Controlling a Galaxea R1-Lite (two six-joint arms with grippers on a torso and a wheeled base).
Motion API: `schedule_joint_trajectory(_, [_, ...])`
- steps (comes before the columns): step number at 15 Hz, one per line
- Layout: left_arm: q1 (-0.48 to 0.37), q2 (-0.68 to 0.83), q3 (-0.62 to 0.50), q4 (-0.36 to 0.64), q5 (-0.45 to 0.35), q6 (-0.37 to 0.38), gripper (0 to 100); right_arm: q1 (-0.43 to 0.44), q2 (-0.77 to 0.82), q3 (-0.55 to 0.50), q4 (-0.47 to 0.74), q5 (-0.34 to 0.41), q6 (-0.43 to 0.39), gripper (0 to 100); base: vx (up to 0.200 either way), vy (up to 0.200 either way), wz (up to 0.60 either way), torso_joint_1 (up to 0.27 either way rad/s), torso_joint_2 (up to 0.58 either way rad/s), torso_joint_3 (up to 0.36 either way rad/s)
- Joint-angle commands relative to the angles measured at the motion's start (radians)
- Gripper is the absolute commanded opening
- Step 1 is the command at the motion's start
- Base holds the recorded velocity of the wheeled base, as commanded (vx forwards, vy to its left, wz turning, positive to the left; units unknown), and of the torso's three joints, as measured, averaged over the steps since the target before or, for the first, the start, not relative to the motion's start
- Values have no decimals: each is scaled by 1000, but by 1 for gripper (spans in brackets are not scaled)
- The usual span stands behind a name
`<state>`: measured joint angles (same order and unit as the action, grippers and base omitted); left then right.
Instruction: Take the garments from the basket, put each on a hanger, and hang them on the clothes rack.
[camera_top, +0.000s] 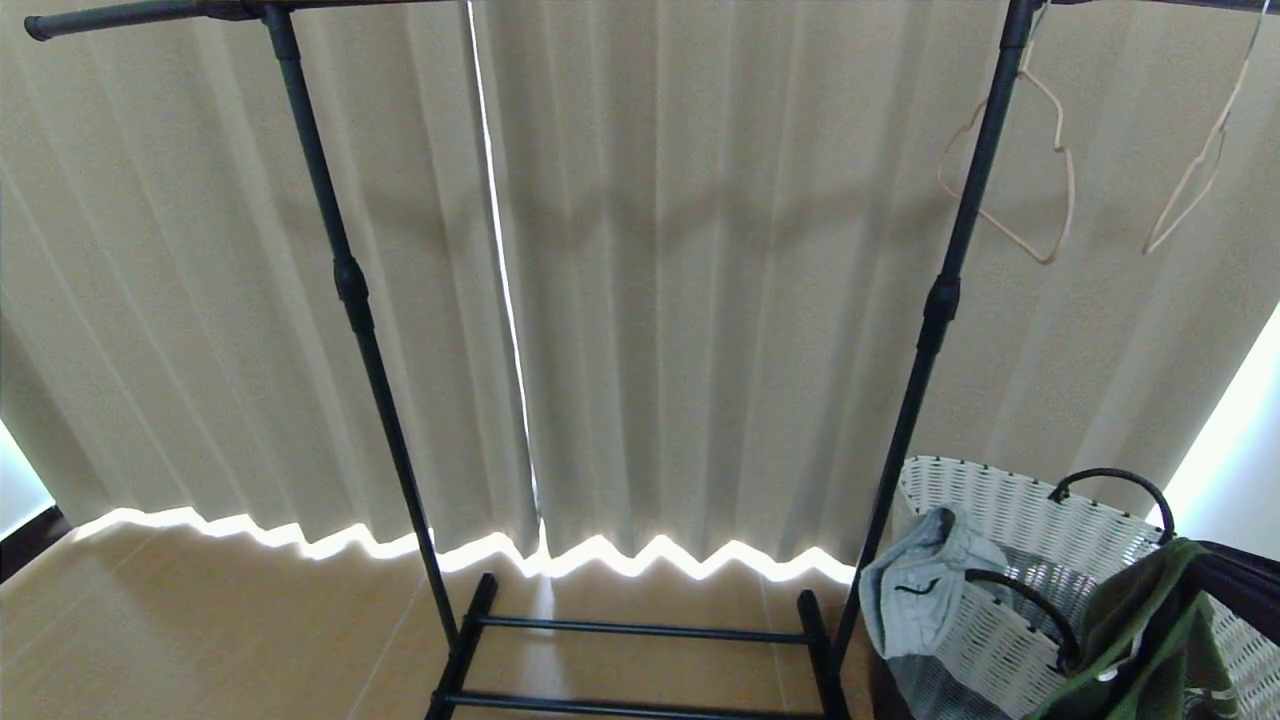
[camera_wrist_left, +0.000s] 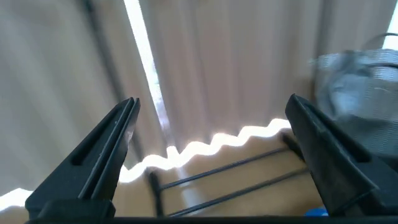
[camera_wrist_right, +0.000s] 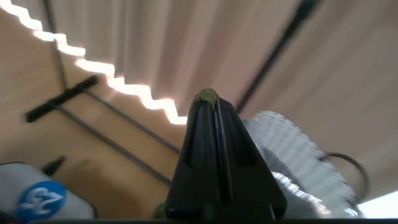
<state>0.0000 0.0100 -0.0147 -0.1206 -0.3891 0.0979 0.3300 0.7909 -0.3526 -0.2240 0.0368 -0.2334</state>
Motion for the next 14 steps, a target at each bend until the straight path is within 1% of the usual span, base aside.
schedule_joint_trajectory(1, [-3,11,-33,-1,-43,-1,100,27,76,-34,-1,0,8,0,0,0,0,0,0,0])
schedule_joint_trajectory(3, [-5,67,-85,-2,-96,-3,100,37,88,-51,-1,0,8,0,0,0,0,0,0,0])
schedule_joint_trajectory(4, [-5,127,-130,-4,-151,-6,100,50,91,-62,-1,0,8,0,0,0,0,0,0,0])
schedule_joint_trajectory(6, [-5,237,-202,-4,-223,-4,100,78,103,-102,-1,-2,8,0,0,0,0,0,0,0])
schedule_joint_trajectory(8, [-3,380,-286,-4,-312,2,100,80,126,-134,-1,-2,9,0,0,0,0,0,0,0])
schedule_joint_trajectory(9, [-8,452,-329,-5,-343,2,100,84,140,-152,-5,0,9,0,0,0,0,0,0,0])
schedule_joint_trajectory(10, [-12,507,-360,-8,-346,2,100,98,153,-178,-8,0,20,0,0,0,0,0,0,0])
schedule_joint_trajectory(12, [-80,634,-418,-40,-344,2,100,139,188,-243,-34,-2,94,0,0,0,0,0,0,0])
schedule_joint_trajectory(13, [-112,668,-426,-60,-344,2,100,146,199,-258,-46,-2,114,0,0,0,0,0,0,0])
schedule_joint_trajectory(14, [-196,763,-446,-129,-344,3,100,149,226,-273,-89,-2,140,0,0,0,0,0,0,0])
